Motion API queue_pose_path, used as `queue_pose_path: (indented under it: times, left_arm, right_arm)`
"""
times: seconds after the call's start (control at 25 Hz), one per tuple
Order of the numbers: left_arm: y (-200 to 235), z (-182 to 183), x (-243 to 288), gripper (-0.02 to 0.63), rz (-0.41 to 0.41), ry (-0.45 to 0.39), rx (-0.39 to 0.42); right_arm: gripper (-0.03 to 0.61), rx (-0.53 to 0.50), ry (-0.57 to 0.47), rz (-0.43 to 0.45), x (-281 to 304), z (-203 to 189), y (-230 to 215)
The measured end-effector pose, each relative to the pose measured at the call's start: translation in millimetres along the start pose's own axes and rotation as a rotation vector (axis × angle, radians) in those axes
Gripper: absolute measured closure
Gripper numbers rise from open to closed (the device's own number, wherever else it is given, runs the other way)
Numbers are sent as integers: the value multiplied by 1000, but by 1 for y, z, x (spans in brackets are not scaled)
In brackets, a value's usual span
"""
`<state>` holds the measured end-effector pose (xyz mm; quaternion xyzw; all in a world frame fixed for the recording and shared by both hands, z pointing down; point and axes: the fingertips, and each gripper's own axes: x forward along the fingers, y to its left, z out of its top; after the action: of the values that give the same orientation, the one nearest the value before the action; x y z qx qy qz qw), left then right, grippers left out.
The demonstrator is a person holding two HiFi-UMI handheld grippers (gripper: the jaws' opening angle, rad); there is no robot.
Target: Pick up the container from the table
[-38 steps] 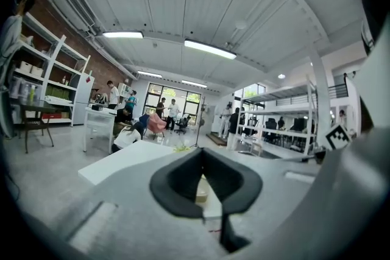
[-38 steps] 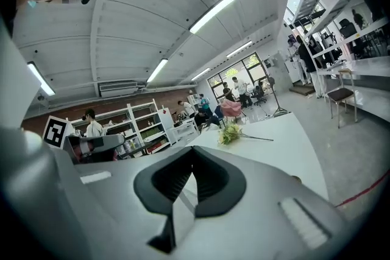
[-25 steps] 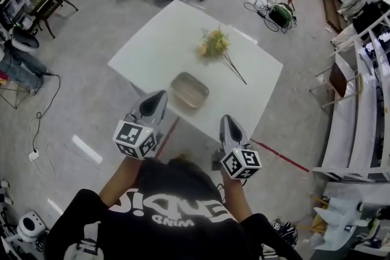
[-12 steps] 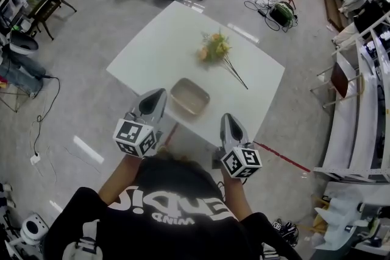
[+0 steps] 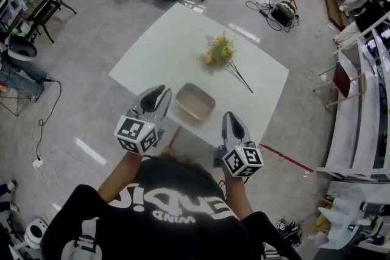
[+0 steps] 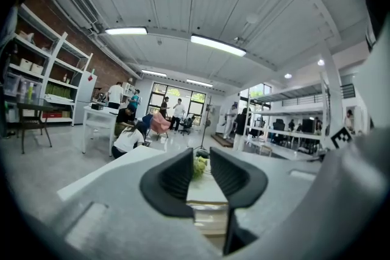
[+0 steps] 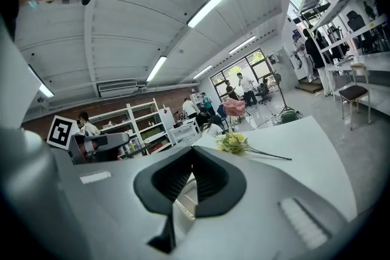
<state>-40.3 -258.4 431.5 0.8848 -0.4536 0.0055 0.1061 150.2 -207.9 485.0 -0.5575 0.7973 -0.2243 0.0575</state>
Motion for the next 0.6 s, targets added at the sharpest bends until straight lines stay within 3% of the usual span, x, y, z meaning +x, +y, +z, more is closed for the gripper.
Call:
queue_pose_path:
  times: [0.24, 0.44, 0.6]
  left_arm:
    - [0, -1, 17, 403, -45, 22, -9]
    - [7, -9, 32, 344, -77, 48, -21]
    - [15, -26, 43, 337, -78, 82, -28]
  right_arm:
    - [577, 7, -11, -2, 8, 0, -5]
    - [577, 12, -3, -21, 13, 2, -4]
    - [577, 17, -14, -25, 12, -2, -9]
